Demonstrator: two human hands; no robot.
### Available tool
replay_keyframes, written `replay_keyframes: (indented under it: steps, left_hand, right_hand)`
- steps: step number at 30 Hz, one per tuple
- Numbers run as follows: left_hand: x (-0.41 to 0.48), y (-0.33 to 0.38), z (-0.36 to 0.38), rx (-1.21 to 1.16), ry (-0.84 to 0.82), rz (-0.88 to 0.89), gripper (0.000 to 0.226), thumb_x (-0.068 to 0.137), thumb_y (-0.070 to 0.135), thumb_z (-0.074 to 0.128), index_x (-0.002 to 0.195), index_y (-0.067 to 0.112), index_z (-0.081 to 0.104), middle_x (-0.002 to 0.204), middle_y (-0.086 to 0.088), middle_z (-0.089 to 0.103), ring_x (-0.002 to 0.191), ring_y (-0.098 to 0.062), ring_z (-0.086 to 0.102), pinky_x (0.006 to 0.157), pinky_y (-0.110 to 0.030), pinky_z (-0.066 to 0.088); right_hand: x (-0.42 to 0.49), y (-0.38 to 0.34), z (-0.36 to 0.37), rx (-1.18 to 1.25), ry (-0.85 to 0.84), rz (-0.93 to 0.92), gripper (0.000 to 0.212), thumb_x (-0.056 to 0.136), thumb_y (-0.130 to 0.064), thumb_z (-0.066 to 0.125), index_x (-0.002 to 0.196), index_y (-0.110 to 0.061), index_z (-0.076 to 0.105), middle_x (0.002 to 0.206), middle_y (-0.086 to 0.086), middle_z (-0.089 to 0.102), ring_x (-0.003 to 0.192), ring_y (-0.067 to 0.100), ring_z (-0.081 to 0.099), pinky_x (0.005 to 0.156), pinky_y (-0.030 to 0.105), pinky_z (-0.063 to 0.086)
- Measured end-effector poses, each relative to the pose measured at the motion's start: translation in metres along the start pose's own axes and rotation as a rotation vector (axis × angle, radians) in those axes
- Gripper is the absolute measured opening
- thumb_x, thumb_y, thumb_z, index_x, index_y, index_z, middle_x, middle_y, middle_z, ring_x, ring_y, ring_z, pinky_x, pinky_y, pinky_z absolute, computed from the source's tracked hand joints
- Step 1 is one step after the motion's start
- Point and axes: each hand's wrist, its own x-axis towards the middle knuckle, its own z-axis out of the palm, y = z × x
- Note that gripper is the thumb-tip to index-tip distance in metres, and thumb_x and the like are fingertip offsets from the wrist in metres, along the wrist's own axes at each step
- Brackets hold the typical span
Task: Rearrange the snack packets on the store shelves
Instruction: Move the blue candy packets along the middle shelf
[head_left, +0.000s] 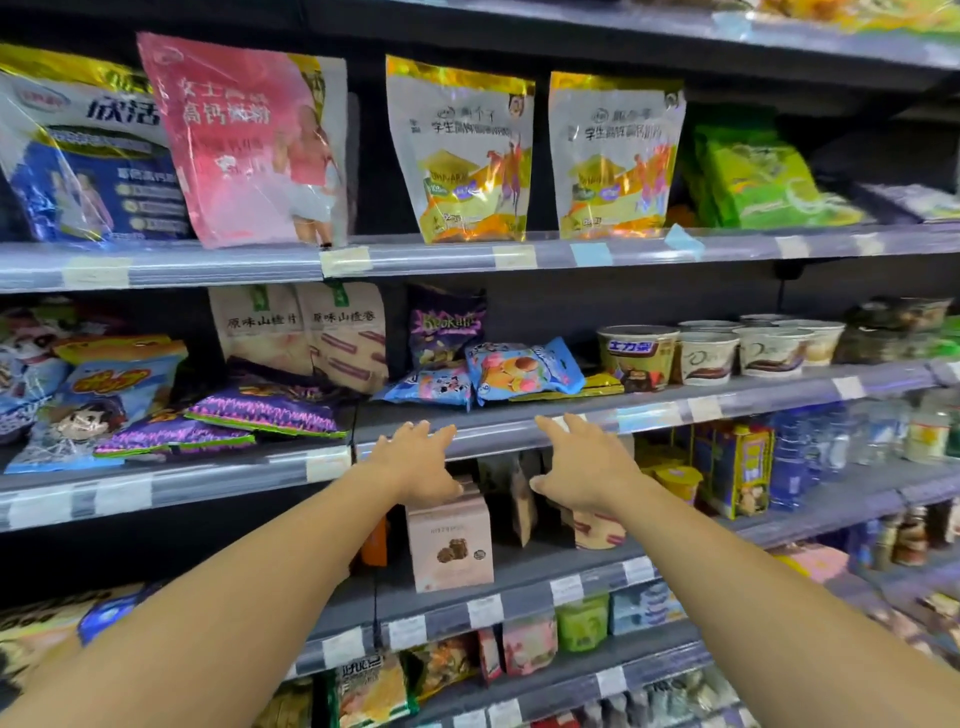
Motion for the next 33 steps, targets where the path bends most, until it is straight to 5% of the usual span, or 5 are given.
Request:
replay_keyframes:
  steps: [5,12,16,23,33]
  left_hand:
    - [0.029,-0.003,0.001,-0.03,0.004,-0.048,0.075,0.09,0.052,0.05,0.151,0.018,0.024,0.156,-0.014,0.026,0.144,-0.035,0.022,0.113,-0.051,0.028]
    - [0.084,-0.016,-0.004,-0.425,0.25,-0.159,0.023,0.091,0.024,0.052,0.077,0.005,0.055,0.08,-0.012,0.056,0.076,-0.025,0.05,0.065,-0.032,0.037]
    - [0.121,-0.024,-0.009,-0.958,0.337,-0.387,0.019,0.088,0.013,0.056,0.073,0.011,0.043,0.068,-0.005,0.041,0.071,-0.023,0.041,0.059,-0.031,0.036]
    - [0.182,-0.046,-0.011,-1.881,0.153,-0.619,0.046,0.093,0.008,0.051,0.137,0.011,0.039,0.148,-0.01,0.036,0.131,-0.034,0.04,0.097,-0.046,0.041]
    - [0.232,-0.049,-0.008,-2.068,0.078,-0.655,0.037,0.101,0.014,0.038,0.136,0.005,0.047,0.144,-0.007,0.049,0.132,-0.023,0.047,0.106,-0.035,0.037]
  right_hand:
    - [0.027,0.007,0.003,0.088,-0.01,0.027,0.082,0.086,-0.055,0.054,0.153,-0.028,0.015,0.161,0.008,0.018,0.145,0.033,0.024,0.114,0.048,0.029]
    - [0.071,-0.002,0.003,0.433,0.087,0.108,0.063,0.092,-0.042,0.055,0.142,-0.008,0.036,0.14,0.014,0.045,0.119,0.031,0.051,0.087,0.038,0.046]
    - [0.106,-0.015,-0.006,0.649,0.17,0.224,0.026,0.09,-0.028,0.059,0.079,-0.005,0.057,0.074,0.011,0.057,0.074,0.03,0.055,0.062,0.034,0.041]
    - [0.174,-0.029,-0.003,1.599,0.121,0.519,0.056,0.092,-0.014,0.062,0.141,-0.003,0.036,0.143,0.015,0.043,0.133,0.035,0.044,0.11,0.047,0.038]
    - [0.25,-0.023,0.033,1.906,0.192,0.728,0.056,0.076,-0.022,0.076,0.127,-0.025,0.055,0.119,0.005,0.065,0.104,0.021,0.065,0.07,0.033,0.058]
